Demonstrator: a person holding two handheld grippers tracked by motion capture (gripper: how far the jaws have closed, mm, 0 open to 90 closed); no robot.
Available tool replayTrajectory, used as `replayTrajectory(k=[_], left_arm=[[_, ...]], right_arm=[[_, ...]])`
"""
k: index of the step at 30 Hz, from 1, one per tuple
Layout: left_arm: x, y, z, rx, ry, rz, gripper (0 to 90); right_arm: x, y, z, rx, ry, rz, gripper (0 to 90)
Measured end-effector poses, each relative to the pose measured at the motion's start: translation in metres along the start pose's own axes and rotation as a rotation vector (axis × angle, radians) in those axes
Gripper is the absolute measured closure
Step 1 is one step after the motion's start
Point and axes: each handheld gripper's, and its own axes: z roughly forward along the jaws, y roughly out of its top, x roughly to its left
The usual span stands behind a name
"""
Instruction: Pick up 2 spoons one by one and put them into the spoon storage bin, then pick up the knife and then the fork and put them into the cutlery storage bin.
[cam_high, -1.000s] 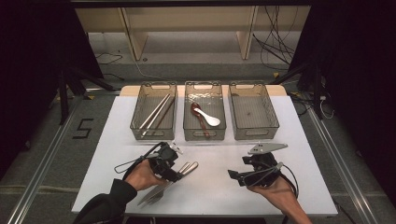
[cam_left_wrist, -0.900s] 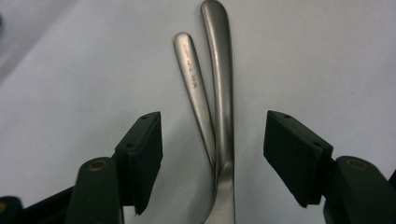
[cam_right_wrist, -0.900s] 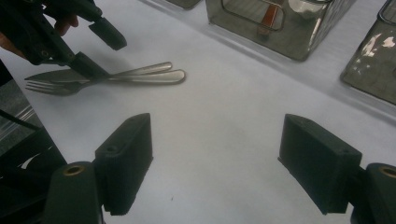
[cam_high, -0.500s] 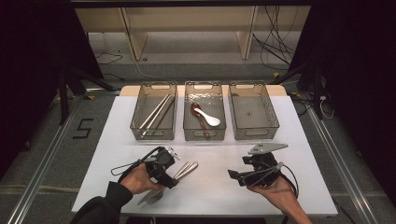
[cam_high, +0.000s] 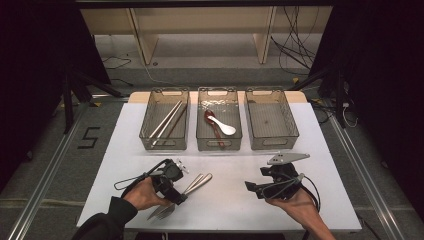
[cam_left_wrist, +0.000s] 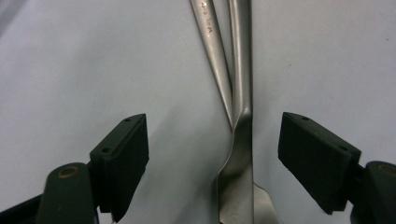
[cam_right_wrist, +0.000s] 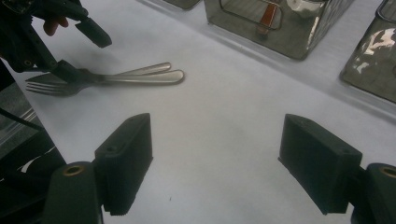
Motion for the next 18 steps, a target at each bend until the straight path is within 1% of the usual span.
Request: replayTrajectory(k=[3,8,10,13,15,18], left_arm=[[0.001,-0.001,0.002,0.015,0.005,0.006,26.2],[0.001,-0.003,0.01,0.044,-0.002,0.024,35.4],[0.0,-0.003,0.009,0.055,-0.006,0.036,39.0],[0.0,-0.002,0.01,0.052,-0.014,0.041,45.5],[0.0,-0.001,0.011,0.064,-0.026,0.041,47.9],[0.0,0.0,0.012,0.067,-0.025,0.049,49.8]], right_arm=[[0.0,0.0,0.0,0.0,0.002,0.002,26.1],[0.002,0.001,0.001,0.006,0.003,-0.002,26.1],[0.002,0.001,0.001,0.006,0.001,-0.002,26.1],[0.002,0.001,0.001,0.005,0.002,-0.005,26.1],[0.001,0.001,0.001,0.007,0.003,-0.001,26.1],[0.0,0.001,0.001,0.002,0.0,0.001,26.2]])
